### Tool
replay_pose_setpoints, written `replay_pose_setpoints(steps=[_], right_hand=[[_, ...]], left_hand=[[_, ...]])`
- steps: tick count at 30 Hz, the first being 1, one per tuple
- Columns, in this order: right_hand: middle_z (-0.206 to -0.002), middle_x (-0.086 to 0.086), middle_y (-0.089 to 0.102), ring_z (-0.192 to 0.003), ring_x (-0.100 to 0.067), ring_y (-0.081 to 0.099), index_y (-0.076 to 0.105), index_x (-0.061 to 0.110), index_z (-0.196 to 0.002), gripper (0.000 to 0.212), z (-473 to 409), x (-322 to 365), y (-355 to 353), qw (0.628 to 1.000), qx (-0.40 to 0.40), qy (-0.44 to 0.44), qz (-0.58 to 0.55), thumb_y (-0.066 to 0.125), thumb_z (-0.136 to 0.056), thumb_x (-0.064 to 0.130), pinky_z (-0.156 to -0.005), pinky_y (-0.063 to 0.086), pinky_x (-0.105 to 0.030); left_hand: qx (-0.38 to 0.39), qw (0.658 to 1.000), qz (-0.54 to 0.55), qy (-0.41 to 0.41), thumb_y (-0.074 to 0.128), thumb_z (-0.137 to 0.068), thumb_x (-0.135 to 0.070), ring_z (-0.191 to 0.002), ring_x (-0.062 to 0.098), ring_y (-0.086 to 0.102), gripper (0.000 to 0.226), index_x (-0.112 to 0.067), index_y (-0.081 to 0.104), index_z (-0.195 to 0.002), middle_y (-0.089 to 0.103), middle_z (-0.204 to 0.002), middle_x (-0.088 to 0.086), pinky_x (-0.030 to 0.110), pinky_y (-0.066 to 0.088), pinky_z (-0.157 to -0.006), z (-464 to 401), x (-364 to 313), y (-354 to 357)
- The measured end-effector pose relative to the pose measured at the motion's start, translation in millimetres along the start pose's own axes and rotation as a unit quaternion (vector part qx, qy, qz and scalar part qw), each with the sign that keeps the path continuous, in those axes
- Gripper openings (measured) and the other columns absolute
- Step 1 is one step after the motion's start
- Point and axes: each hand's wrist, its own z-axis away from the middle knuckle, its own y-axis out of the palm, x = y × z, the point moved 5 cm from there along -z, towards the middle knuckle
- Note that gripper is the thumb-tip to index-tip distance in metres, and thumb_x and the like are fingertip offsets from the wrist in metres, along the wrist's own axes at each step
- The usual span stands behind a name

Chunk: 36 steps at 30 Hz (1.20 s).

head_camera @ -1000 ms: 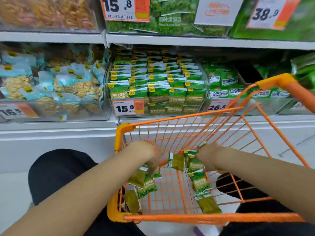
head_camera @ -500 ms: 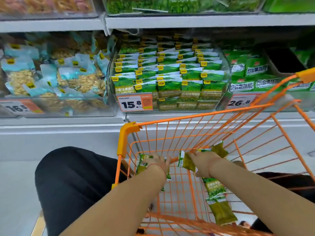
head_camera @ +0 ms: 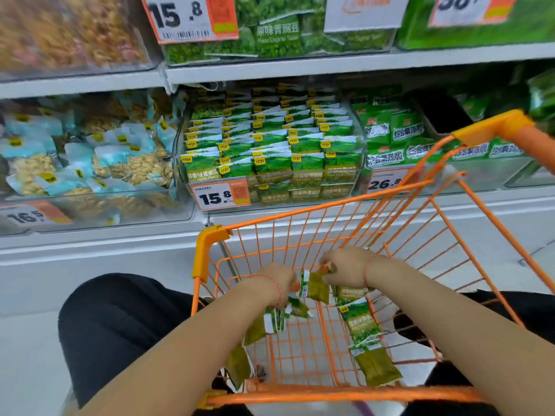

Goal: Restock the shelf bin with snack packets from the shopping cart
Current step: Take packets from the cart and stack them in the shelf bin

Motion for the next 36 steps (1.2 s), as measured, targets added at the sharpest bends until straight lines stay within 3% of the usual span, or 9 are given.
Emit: replay_pose_setpoints(steps=[4, 9, 15, 20, 24, 29, 31, 34, 36], right_hand=[[-0.122, -0.003, 0.061, -0.107, -0.021, 0.058, 0.042, 0.022, -0.14, 0.053, 19.5, -0.3, -20.8, 0.994, -0.04, 0.0, -0.099, 0.057, -0.092, 0.039, -0.091, 0.049, -0.034], [-0.14, -0.004, 0.044, -0.106, -0.018, 0.054, 0.033, 0.022, -0.145, 0.071, 44.5, -4.0, -23.6, 0.968, 0.045, -0.011, -0.247, 0.067, -0.085, 0.04, -0.082, 0.055, -0.031], [-0.135, -0.008, 0.05, -0.115, -0.019, 0.057, 0.017, 0.03, -0.15, 0.09, 45.3, -2.3, -6.7, 0.903, 0.083, -0.027, -0.42, 0.074, -0.081, 0.027, -0.088, 0.055, -0.036], [-0.102, -0.012, 0.066, -0.071, -0.014, 0.068, 0.017, 0.02, -0.15, 0.087, 33.2, -8.2, -4.2, 0.89, 0.004, 0.018, -0.455, 0.073, -0.083, 0.013, -0.06, 0.056, -0.024], [-0.134, -0.007, 0.052, -0.11, -0.02, 0.059, 0.029, 0.019, -0.147, 0.079, 31.7, -9.5, 7.6, 0.925, 0.017, 0.018, -0.378, 0.072, -0.082, 0.034, -0.074, 0.056, -0.027], [-0.114, 0.002, 0.064, -0.106, -0.007, 0.06, 0.06, 0.02, -0.111, 0.03, 38.1, -2.7, 4.9, 0.856, 0.054, -0.017, -0.513, 0.071, -0.084, 0.021, -0.081, 0.057, -0.028], [-0.119, -0.006, 0.061, -0.102, -0.015, 0.062, 0.057, 0.011, -0.12, 0.043, 34.1, -17.7, 4.5, 0.895, 0.003, 0.037, -0.444, 0.074, -0.082, 0.023, -0.075, 0.059, -0.03], [-0.121, -0.011, 0.053, -0.099, -0.025, 0.061, 0.044, 0.004, -0.135, 0.062, 34.6, -42.0, 11.6, 0.936, -0.046, 0.144, -0.318, 0.071, -0.084, 0.028, -0.071, 0.058, -0.032], [-0.12, -0.012, 0.053, -0.097, -0.025, 0.059, 0.041, 0.002, -0.136, 0.062, 35.1, -53.4, 16.3, 0.934, -0.062, 0.174, -0.305, 0.067, -0.087, 0.029, -0.067, 0.054, -0.029]], left_hand=[[-0.044, 0.984, 0.172, 0.014, 0.073, -0.081, -0.012, -0.089, 0.023, 0.057, 0.02, -0.015, 0.057, -0.091, 0.056, -0.084, 0.003, 0.031, 0.047, -0.074, 3.8, -9.8, -3.5], [-0.116, 0.907, 0.405, 0.007, 0.068, -0.084, -0.003, -0.069, 0.005, 0.051, 0.025, -0.018, 0.055, -0.068, 0.052, -0.068, -0.008, 0.023, 0.043, -0.077, 13.6, -5.8, -26.7], [-0.114, 0.822, 0.558, 0.022, 0.066, -0.086, -0.005, -0.064, 0.013, 0.055, 0.021, -0.016, 0.054, -0.072, 0.056, -0.052, -0.008, 0.028, 0.048, -0.071, 9.4, 2.3, -28.6], [-0.075, 0.732, 0.677, 0.01, 0.052, -0.092, -0.001, -0.075, 0.014, 0.06, 0.012, -0.01, 0.055, -0.085, 0.06, -0.085, 0.008, 0.023, 0.056, -0.061, 12.5, 2.4, -33.3], [-0.101, 0.74, 0.664, -0.033, 0.047, -0.094, -0.001, -0.076, 0.009, 0.053, 0.014, -0.011, 0.055, -0.089, 0.053, -0.085, 0.004, 0.023, 0.052, -0.06, 13.0, 2.4, -31.0], [-0.084, 0.727, 0.681, -0.002, 0.051, -0.096, -0.01, -0.085, 0.015, 0.062, 0.015, -0.017, 0.064, -0.091, 0.064, -0.096, 0.005, 0.031, 0.054, -0.079, 9.5, -10.0, -22.2], [-0.113, 0.781, 0.614, -0.021, 0.045, -0.099, -0.011, -0.084, 0.017, 0.061, 0.02, -0.015, 0.063, -0.091, 0.063, -0.101, 0.007, 0.032, 0.054, -0.079, 3.1, -7.2, -17.2], [-0.1, 0.981, 0.167, 0.003, 0.046, -0.096, -0.014, -0.111, 0.03, 0.056, 0.027, -0.009, 0.057, -0.121, 0.057, -0.124, 0.013, 0.035, 0.046, -0.089, -13.1, -5.1, 3.8], [-0.044, 0.998, -0.032, 0.033, 0.055, -0.091, -0.013, -0.123, 0.034, 0.047, 0.045, -0.01, 0.044, -0.135, 0.045, -0.137, 0.016, 0.038, 0.044, -0.094, -24.0, -9.8, 26.7]])
